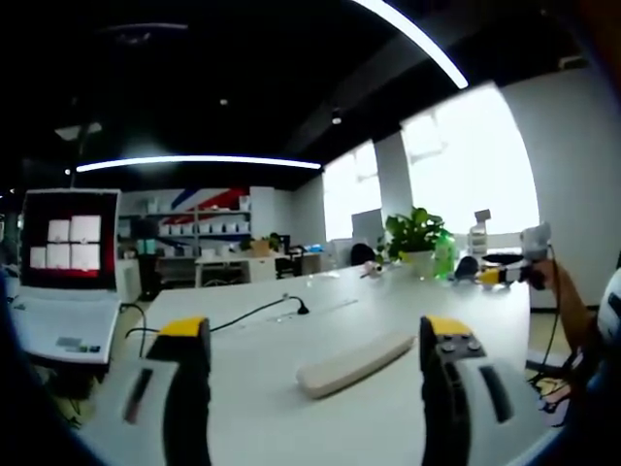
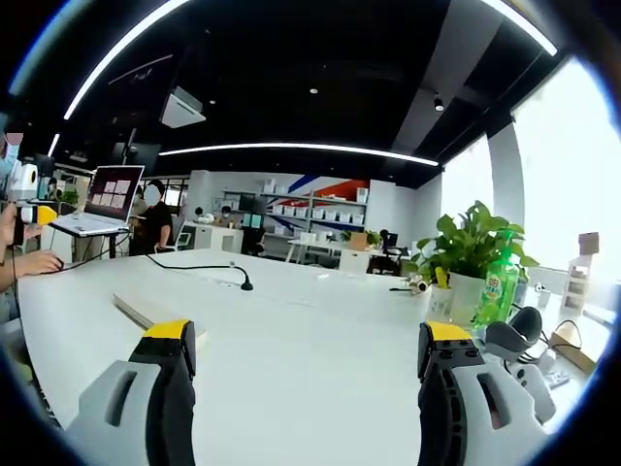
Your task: Arrange the utensils inside the cutlery case until each visible utensil rests in its matching compartment.
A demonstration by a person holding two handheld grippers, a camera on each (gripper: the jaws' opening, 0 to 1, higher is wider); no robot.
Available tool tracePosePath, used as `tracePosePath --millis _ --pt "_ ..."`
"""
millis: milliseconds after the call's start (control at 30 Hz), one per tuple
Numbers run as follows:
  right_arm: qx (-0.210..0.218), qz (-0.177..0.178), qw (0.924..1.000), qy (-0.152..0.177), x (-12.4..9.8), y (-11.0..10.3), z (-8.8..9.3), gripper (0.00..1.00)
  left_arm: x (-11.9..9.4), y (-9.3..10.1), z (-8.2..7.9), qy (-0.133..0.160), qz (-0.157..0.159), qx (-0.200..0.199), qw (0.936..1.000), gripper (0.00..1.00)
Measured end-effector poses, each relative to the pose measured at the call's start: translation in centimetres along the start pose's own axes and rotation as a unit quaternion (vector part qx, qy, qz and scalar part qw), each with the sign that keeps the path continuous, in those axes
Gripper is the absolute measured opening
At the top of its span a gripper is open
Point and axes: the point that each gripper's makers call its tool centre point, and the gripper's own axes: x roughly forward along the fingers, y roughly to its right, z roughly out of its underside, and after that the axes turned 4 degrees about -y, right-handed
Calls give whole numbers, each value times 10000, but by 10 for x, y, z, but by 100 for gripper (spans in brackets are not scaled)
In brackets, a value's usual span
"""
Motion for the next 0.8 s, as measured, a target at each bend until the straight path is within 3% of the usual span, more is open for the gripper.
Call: tracePosePath --millis 800 --pt "-2 18 10000 -10 -1 2 0 99 0 2 -1 40 2 13 10000 94"
